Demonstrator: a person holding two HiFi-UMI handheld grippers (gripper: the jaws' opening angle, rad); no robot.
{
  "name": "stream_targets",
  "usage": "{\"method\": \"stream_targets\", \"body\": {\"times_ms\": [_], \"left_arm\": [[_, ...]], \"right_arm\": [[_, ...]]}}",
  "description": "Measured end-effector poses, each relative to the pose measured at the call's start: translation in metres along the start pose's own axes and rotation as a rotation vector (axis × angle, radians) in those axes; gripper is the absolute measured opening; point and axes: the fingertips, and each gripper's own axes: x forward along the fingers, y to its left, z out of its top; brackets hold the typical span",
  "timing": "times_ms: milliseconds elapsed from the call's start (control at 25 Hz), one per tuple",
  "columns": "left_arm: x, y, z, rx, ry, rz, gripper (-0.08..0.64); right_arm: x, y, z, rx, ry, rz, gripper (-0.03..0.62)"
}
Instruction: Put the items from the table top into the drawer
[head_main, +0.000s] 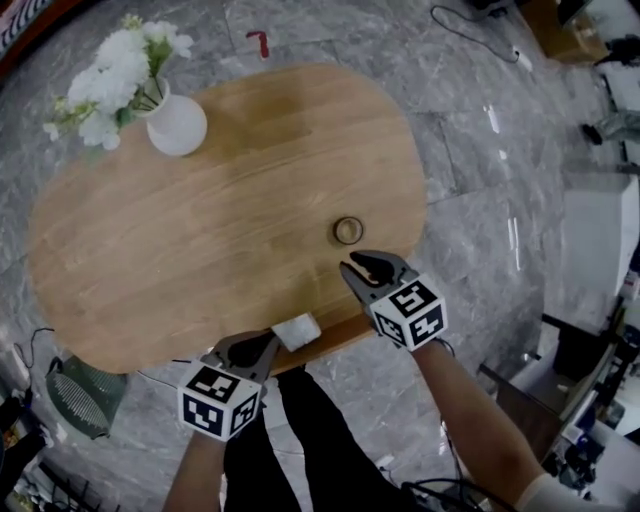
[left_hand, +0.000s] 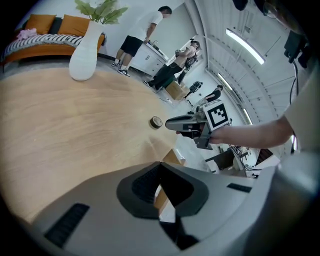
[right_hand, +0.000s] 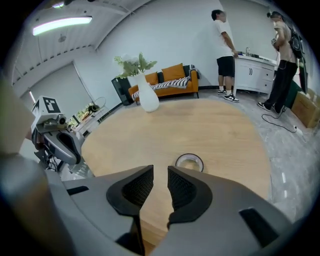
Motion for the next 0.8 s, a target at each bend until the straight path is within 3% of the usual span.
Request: {"method": "stream_targets", "body": {"times_ms": [520,640,800], "left_arm": [[-0.011,0.019,-0.010,-0.055,-0.026,0.012,0.002],[-0.013,0.023,-0.011,-0.067,-0.032,0.014,0.002],[-0.015,0.026,-0.013,-0.072,-0.034,0.014,0.002]], "right_arm": [[0.047,-0.034,-0.010,-0.145,0.186,-0.045,0.117],[0.051,-0.036,-0.010,-0.154,0.200,-0.064,0.062],[0.049,-0.033,-0.008,-0.144,0.195,-0.064,0.057]]}}
